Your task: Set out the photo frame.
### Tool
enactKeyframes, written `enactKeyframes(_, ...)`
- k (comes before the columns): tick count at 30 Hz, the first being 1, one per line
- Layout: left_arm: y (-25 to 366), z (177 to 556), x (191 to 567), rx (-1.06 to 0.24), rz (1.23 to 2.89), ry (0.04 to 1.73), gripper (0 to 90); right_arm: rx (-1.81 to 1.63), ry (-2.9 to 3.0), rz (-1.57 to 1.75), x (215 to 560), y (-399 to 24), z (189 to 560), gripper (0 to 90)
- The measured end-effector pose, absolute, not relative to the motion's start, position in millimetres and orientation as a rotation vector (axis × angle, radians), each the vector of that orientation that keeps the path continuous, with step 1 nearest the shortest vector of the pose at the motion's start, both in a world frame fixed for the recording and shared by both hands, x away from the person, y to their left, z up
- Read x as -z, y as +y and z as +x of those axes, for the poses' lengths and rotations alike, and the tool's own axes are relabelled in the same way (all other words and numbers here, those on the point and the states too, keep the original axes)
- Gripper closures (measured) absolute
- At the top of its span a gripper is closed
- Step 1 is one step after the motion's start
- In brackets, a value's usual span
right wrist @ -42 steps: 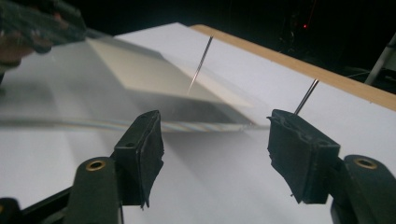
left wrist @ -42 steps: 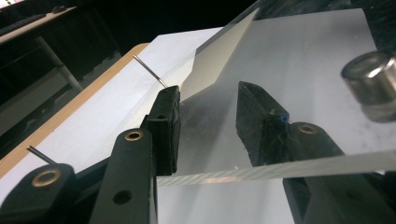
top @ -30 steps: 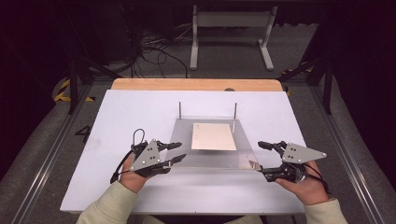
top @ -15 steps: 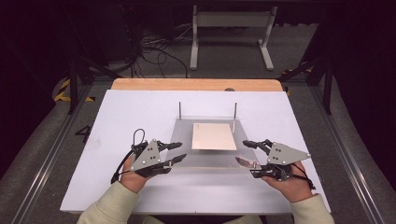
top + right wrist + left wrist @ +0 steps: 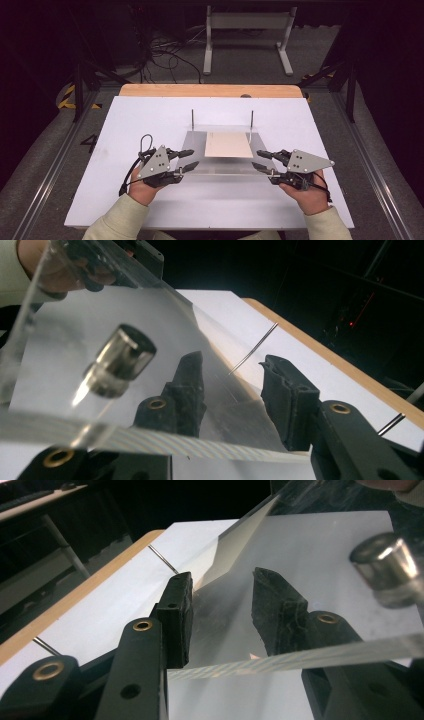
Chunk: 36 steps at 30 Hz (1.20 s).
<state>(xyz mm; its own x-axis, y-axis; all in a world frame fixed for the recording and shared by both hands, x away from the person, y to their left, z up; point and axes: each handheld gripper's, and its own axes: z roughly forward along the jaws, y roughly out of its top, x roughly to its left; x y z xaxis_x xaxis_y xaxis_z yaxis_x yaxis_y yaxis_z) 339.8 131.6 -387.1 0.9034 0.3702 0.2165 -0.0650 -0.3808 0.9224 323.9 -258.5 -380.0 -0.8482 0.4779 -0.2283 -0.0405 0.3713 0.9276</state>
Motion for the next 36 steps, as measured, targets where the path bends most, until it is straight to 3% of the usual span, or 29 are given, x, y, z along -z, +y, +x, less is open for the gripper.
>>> enactKeyframes(23,134,329,339,-0.552,1.762,0.188,61.4,-1.548,1.951,0.320,340,-256,313,57.2)
enactKeyframes(36,137,313,314,-0.596,1.682,0.120,67.0,-1.594,1.820,0.260,314,-250,294,58.5)
